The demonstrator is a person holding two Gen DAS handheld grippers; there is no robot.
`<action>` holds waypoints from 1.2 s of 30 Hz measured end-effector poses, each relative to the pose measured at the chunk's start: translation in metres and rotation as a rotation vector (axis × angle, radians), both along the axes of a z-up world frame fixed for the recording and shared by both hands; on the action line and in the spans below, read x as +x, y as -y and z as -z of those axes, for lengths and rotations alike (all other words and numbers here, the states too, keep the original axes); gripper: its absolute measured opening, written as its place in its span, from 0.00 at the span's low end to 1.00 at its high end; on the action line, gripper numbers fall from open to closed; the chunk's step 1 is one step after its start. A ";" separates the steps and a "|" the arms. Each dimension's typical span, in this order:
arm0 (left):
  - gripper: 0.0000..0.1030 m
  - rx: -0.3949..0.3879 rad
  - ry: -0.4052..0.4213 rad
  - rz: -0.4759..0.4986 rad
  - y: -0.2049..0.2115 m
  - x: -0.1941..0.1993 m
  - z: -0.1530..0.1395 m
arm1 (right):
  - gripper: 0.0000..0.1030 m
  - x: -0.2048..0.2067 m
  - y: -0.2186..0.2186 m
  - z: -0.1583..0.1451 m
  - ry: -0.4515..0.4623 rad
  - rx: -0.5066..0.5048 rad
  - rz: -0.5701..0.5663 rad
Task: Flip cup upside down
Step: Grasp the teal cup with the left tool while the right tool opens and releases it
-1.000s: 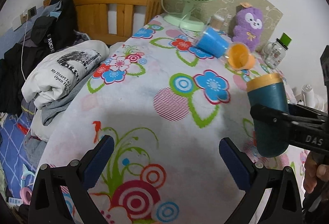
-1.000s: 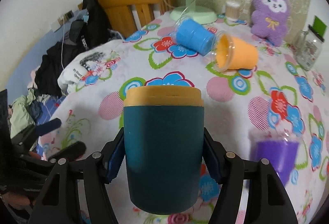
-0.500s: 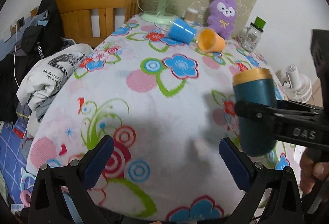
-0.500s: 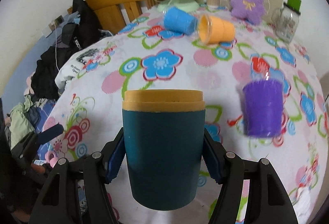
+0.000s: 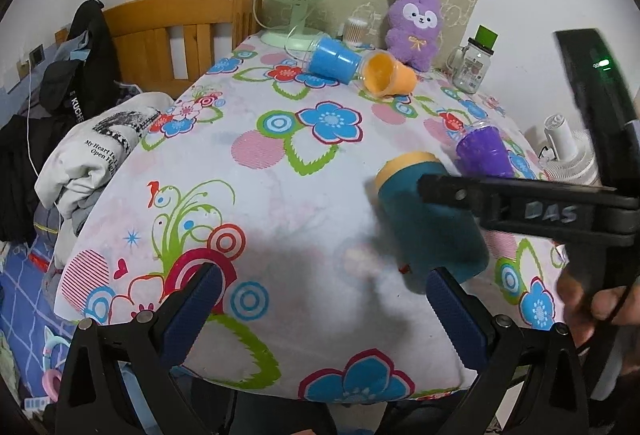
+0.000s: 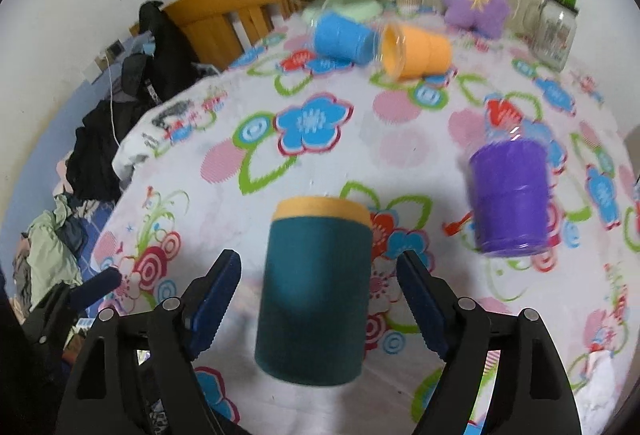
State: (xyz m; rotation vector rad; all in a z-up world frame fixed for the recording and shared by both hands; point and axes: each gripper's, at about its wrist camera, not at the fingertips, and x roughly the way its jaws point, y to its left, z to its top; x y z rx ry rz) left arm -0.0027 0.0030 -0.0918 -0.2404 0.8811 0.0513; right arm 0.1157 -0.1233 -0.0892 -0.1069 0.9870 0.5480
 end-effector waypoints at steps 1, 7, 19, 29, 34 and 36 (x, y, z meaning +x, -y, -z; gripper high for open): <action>1.00 0.001 0.003 0.002 0.002 0.001 -0.002 | 0.86 -0.003 0.005 -0.007 0.019 0.006 0.003; 1.00 -0.002 0.012 0.025 0.017 0.012 -0.009 | 0.90 -0.023 0.048 -0.038 0.103 0.040 0.028; 1.00 -0.014 -0.037 0.119 0.079 0.060 0.003 | 0.94 -0.031 0.147 -0.007 0.053 0.098 0.191; 0.99 -0.001 -0.134 0.096 0.088 0.083 0.045 | 0.94 -0.030 0.174 0.017 0.012 0.120 0.219; 0.75 0.014 -0.108 0.092 0.087 0.078 0.044 | 0.94 -0.026 0.180 0.023 -0.005 0.137 0.236; 0.73 0.005 -0.112 0.093 0.086 0.077 0.043 | 0.94 -0.026 0.179 0.024 -0.007 0.142 0.235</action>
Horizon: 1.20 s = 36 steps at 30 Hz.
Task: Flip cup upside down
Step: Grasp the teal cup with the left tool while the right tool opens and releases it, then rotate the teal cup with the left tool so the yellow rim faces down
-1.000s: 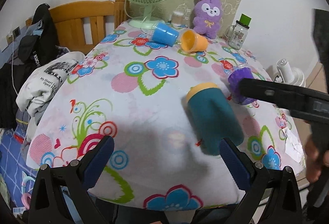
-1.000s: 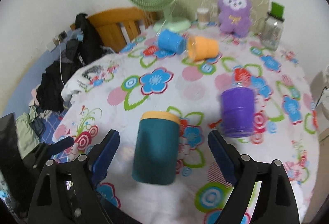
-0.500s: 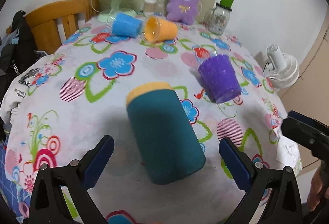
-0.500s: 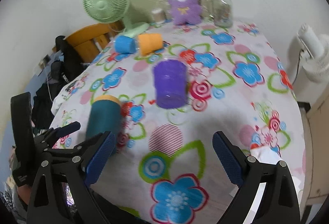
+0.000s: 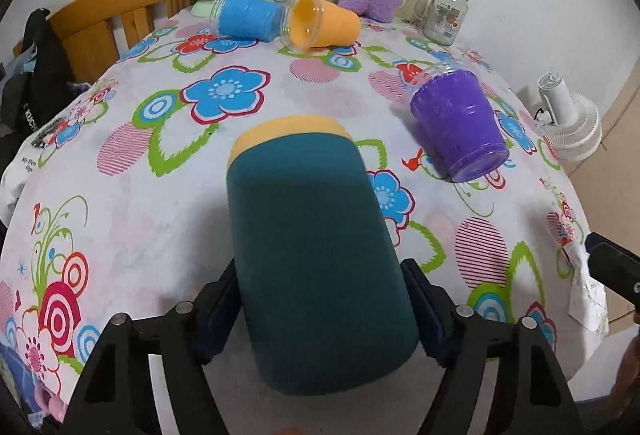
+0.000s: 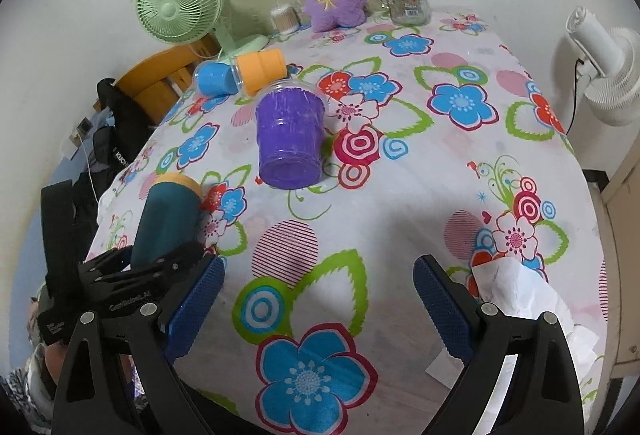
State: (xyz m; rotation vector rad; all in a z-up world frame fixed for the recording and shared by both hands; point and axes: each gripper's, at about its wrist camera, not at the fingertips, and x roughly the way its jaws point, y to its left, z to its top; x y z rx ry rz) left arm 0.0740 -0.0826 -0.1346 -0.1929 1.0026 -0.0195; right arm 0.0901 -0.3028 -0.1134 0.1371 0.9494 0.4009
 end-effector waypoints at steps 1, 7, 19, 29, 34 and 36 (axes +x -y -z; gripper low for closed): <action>0.72 0.000 0.003 0.001 -0.001 -0.001 0.000 | 0.94 0.000 0.000 0.000 0.001 0.002 -0.002; 0.69 -0.012 0.022 -0.007 -0.006 -0.010 -0.007 | 0.94 -0.002 -0.004 -0.001 0.006 0.007 -0.012; 0.66 -0.012 0.135 -0.018 -0.020 -0.023 -0.044 | 0.94 -0.008 -0.020 -0.009 0.024 -0.003 -0.051; 0.66 -0.010 0.185 -0.017 -0.028 -0.029 -0.068 | 0.94 -0.009 -0.038 -0.011 0.028 -0.018 -0.092; 0.66 -0.009 0.184 -0.018 -0.029 -0.029 -0.070 | 0.94 -0.009 -0.049 -0.010 0.022 -0.029 -0.118; 0.66 -0.013 0.185 -0.018 -0.030 -0.030 -0.070 | 0.94 -0.010 -0.053 -0.010 0.021 -0.032 -0.128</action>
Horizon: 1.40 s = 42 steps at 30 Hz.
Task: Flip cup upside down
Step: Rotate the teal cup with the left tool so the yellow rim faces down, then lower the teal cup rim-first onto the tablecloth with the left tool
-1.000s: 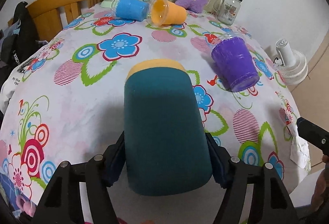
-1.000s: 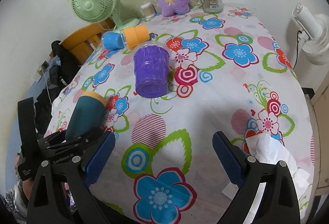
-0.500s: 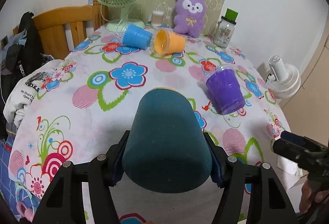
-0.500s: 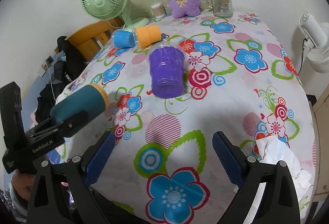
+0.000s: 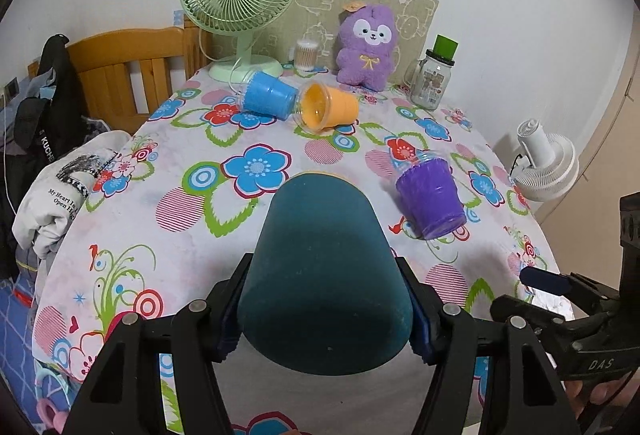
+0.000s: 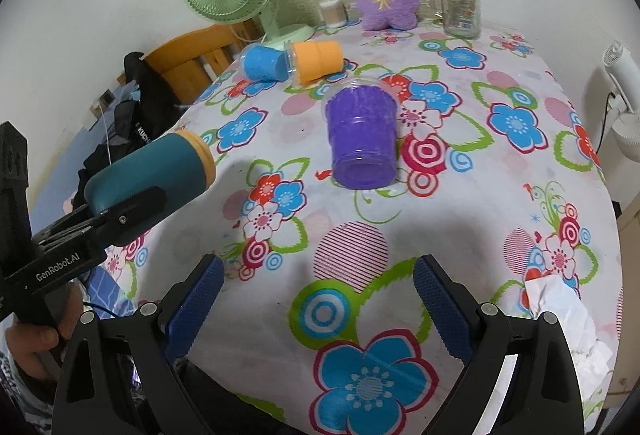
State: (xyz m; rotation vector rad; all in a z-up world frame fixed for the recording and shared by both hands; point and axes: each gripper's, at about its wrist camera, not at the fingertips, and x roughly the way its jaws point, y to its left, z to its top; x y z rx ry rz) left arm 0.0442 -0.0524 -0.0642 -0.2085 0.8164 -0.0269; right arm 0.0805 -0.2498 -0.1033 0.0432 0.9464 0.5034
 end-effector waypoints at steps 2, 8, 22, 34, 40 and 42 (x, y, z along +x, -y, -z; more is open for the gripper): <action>0.66 0.003 0.003 -0.004 0.001 0.000 0.000 | 0.94 0.000 -0.004 0.000 -0.002 -0.005 -0.009; 0.65 0.000 0.007 -0.009 -0.003 -0.001 -0.003 | 0.94 -0.001 -0.014 0.003 -0.011 -0.019 -0.031; 0.65 0.004 0.054 -0.020 -0.011 -0.002 -0.020 | 0.94 0.004 -0.024 0.000 -0.002 -0.022 -0.050; 0.65 0.029 0.095 -0.064 -0.017 0.006 -0.026 | 0.94 0.024 -0.045 0.004 0.016 -0.007 -0.065; 0.65 0.040 0.125 -0.102 -0.021 0.016 -0.025 | 0.94 0.029 -0.048 0.009 0.005 -0.009 -0.061; 0.65 0.033 0.123 -0.111 -0.022 0.019 -0.023 | 0.94 0.029 -0.048 0.011 0.002 -0.009 -0.060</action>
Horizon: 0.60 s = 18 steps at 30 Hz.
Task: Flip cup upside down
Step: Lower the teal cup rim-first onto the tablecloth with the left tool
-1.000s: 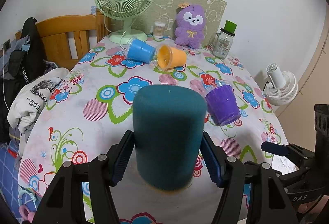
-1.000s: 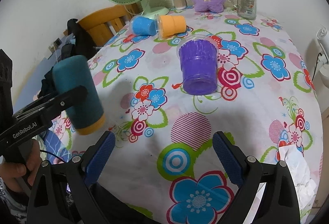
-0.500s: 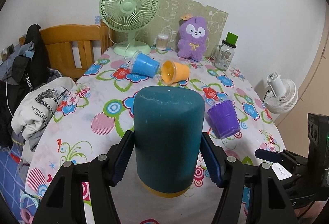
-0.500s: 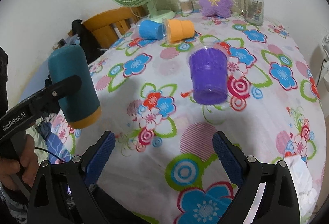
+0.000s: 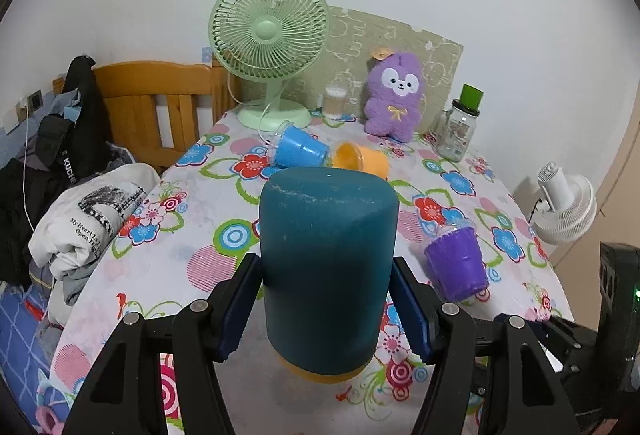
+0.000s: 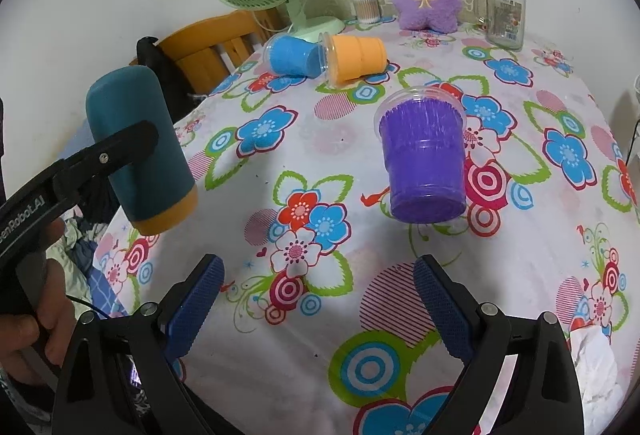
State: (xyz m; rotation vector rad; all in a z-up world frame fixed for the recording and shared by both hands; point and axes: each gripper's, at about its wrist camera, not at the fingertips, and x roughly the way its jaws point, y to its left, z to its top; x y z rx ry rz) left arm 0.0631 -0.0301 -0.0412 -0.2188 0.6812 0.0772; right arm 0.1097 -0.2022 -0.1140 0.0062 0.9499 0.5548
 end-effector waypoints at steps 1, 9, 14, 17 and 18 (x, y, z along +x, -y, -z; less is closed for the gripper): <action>0.65 -0.005 -0.002 -0.003 -0.001 0.001 0.001 | 0.94 0.001 0.000 0.000 -0.001 0.000 0.001; 0.65 -0.005 -0.006 -0.012 -0.003 0.004 0.006 | 0.94 0.004 -0.003 0.003 -0.007 0.003 -0.001; 0.65 -0.007 -0.019 -0.017 -0.003 0.004 0.011 | 0.94 0.004 -0.005 0.005 -0.010 0.001 -0.004; 0.65 -0.009 -0.020 -0.018 -0.004 0.004 0.012 | 0.94 0.004 -0.006 0.005 -0.008 0.001 -0.005; 0.65 -0.008 -0.018 -0.018 -0.004 0.004 0.011 | 0.94 0.004 -0.006 0.004 -0.007 0.001 -0.005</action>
